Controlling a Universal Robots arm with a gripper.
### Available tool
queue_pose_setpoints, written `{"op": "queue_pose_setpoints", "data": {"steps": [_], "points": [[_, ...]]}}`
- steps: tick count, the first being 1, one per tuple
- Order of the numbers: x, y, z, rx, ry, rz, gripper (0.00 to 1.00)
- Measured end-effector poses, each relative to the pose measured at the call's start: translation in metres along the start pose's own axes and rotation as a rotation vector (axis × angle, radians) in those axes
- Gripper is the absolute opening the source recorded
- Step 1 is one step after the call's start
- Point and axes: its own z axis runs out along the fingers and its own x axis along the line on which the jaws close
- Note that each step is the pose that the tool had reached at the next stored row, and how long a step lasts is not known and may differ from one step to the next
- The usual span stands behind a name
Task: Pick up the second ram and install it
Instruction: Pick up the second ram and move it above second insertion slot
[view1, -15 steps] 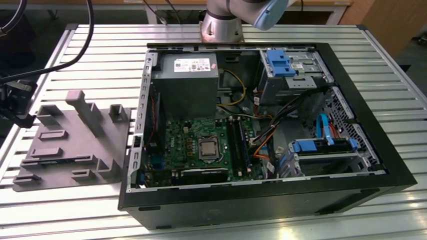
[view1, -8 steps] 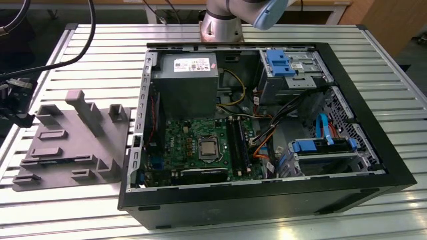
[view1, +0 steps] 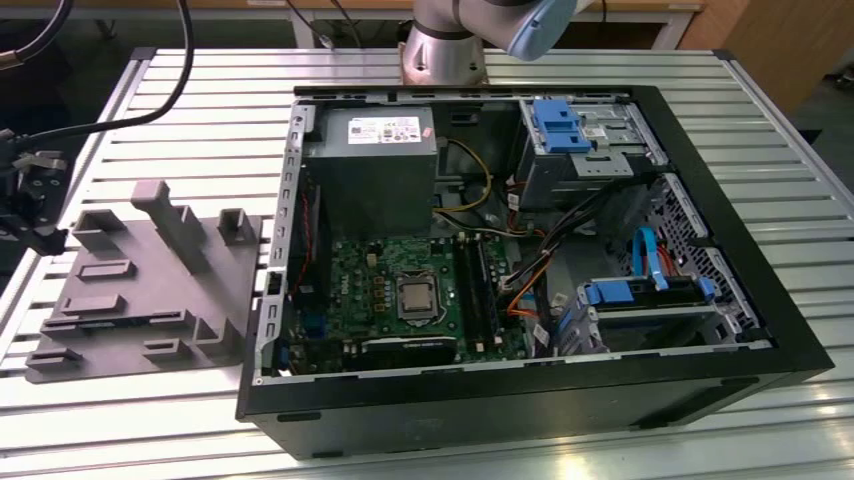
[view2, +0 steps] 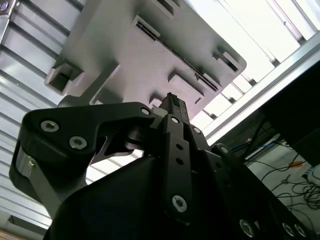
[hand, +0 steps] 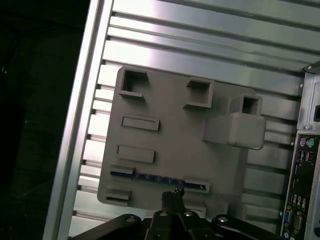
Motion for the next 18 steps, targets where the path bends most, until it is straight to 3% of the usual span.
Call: {"op": "queue_pose_setpoints", "data": {"steps": [18], "points": [[0.0001,0.0000,0.0001,-0.0067,0.0133,-0.295,0.11]]}}
